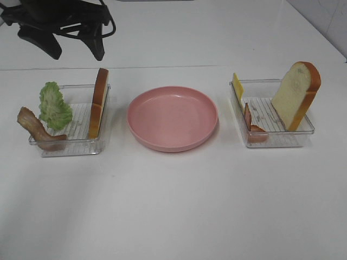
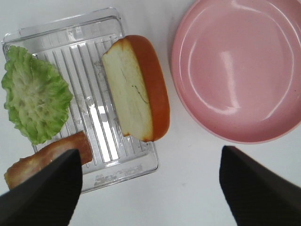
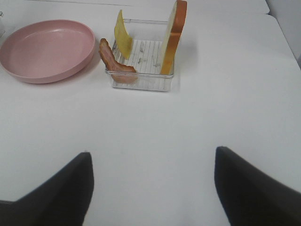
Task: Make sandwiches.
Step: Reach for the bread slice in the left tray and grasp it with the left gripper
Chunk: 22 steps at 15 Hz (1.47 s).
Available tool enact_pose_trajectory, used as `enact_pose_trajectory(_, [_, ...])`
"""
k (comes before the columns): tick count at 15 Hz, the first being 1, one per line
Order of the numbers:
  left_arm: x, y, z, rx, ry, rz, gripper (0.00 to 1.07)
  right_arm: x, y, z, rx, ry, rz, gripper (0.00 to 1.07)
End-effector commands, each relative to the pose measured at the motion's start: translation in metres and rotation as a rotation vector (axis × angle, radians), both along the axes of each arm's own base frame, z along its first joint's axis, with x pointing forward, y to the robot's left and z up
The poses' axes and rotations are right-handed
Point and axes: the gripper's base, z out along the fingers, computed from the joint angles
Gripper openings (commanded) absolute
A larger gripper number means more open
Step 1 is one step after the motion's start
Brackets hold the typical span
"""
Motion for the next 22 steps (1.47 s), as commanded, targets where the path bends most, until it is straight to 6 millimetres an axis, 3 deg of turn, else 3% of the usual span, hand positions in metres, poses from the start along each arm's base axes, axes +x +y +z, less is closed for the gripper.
enact_pose_trajectory(1, [0.003,-0.019,-0.003,0.063,0.020,0.047,0.76,-0.001,0.000,0.000,-0.004,-0.020,-0.006,0.69])
enact_pose_trajectory(3, [0.007,-0.029,-0.013,0.089,0.019,0.074,0.76,-0.001,0.000,0.000,-0.003,-0.021,-0.006,0.69])
enact_pose_trajectory(12, [0.030,-0.039,-0.074,0.117,0.067,0.090,0.76,-0.001,0.000,0.000,-0.003,-0.021,-0.006,0.69])
enact_pose_trajectory(17, [0.034,-0.038,-0.092,0.143,0.095,0.099,0.75,-0.001,0.000,0.000,-0.003,-0.021,-0.006,0.69])
enact_pose_trajectory(18, [0.034,-0.038,-0.092,0.142,0.095,0.103,0.71,-0.001,0.000,0.000,-0.003,-0.021,-0.006,0.69])
enact_pose_trajectory(22, [0.035,-0.036,-0.090,0.160,0.083,0.104,0.32,-0.001,0.000,0.000,-0.003,-0.021,-0.006,0.69])
